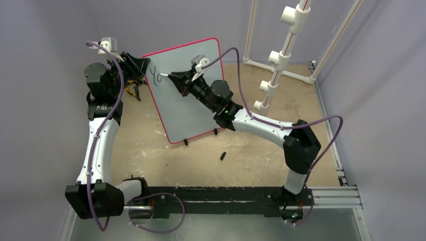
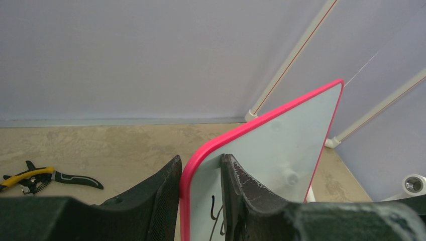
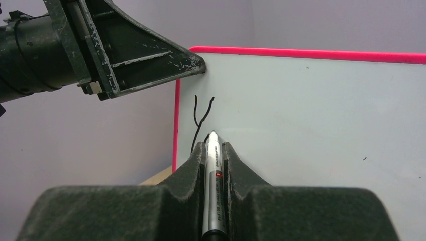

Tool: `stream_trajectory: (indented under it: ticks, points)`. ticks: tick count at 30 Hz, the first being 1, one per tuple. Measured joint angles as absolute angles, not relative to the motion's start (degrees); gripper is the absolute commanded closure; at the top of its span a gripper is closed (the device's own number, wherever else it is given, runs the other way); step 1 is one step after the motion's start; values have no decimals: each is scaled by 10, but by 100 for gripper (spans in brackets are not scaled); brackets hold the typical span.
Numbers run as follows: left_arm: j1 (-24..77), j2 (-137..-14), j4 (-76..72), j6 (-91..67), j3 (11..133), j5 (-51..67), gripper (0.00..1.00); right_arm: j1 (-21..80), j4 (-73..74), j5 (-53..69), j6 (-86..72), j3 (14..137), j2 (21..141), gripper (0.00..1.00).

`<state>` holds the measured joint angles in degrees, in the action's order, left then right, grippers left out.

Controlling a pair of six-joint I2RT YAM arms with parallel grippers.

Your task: Write a sentence on the whiteboard

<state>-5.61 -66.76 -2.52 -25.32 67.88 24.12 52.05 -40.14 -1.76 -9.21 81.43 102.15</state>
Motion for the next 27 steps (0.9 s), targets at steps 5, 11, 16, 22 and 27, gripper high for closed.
stream_trajectory:
  ticks: [5, 11, 16, 22, 27]
  points:
    - [-56, -668, -25, -253, 679, 241, 69, 521, -401, -18, -92, 814, 1021, 100]
    - [-56, -668, -25, -253, 679, 241, 69, 521, -401, -20, -92, 814, 1021, 100]
    - [-56, -667, -25, -253, 679, 241, 69, 521, -404, -20, -93, 807, 1021, 100]
    - [-56, -668, -25, -253, 679, 240, 69, 521, -414, -20, -96, 790, 1018, 100]
    - [-56, -668, -25, -253, 679, 239, 69, 521, -417, -20, -99, 774, 1013, 100]
